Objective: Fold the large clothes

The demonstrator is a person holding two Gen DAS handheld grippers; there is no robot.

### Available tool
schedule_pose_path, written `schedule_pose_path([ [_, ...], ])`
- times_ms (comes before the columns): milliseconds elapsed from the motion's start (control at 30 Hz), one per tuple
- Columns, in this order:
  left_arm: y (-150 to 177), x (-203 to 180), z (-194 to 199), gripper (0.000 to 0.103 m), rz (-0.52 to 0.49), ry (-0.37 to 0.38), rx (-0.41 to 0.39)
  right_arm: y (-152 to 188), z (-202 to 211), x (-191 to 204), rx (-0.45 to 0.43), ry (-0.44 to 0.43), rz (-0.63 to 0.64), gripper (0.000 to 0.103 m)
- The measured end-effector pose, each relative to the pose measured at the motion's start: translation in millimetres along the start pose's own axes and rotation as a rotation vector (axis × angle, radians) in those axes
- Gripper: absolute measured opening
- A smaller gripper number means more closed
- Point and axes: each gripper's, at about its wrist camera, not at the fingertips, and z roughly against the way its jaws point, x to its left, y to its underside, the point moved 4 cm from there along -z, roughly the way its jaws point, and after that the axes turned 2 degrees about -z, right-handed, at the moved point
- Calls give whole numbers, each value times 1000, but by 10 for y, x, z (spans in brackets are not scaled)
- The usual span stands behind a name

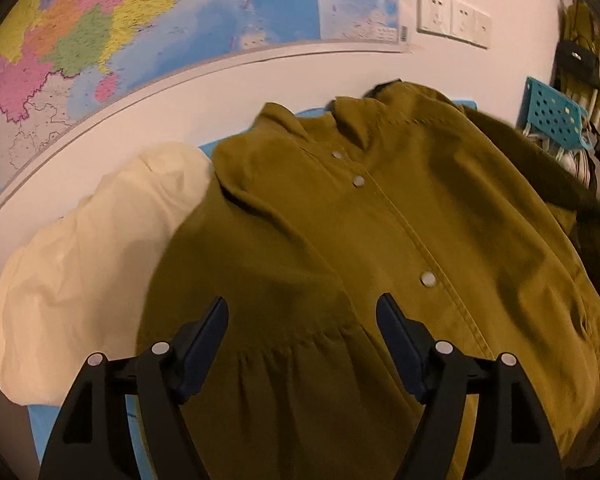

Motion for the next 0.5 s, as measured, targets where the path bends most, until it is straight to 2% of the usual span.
schedule_pose_path([
  [67, 53, -49, 59, 74, -7, 3, 0, -248, 324, -296, -124, 37, -75, 10],
  [133, 136, -75, 150, 74, -14, 6, -1, -412, 519, -608, -210, 106, -144, 10],
  [167, 171, -93, 163, 74, -20, -2, 2, -453, 503, -791, -218, 123, -194, 10],
  [200, 198, -111, 153, 74, -26, -15, 5, -439, 424, -920, -199, 123, -220, 11],
  [267, 281, -147, 182, 75, -37, -35, 15, -339, 131, -1120, -132, 189, -254, 13],
  [300, 318, -177, 192, 76, -37, -28, 23, -259, -41, -1202, -90, 203, -272, 16],
  [333, 360, -207, 202, 79, -36, -20, 30, -173, -178, -1275, -64, 210, -302, 24],
  [400, 471, -320, 213, 81, -54, -8, 55, -31, -382, -1360, -24, 196, -350, 28],
  [467, 549, -432, 204, 86, -80, -7, 76, 100, -464, -1405, -28, 182, -385, 46],
  [500, 598, -496, 188, 87, -88, 2, 92, 110, -462, -1404, -36, 185, -387, 59],
])
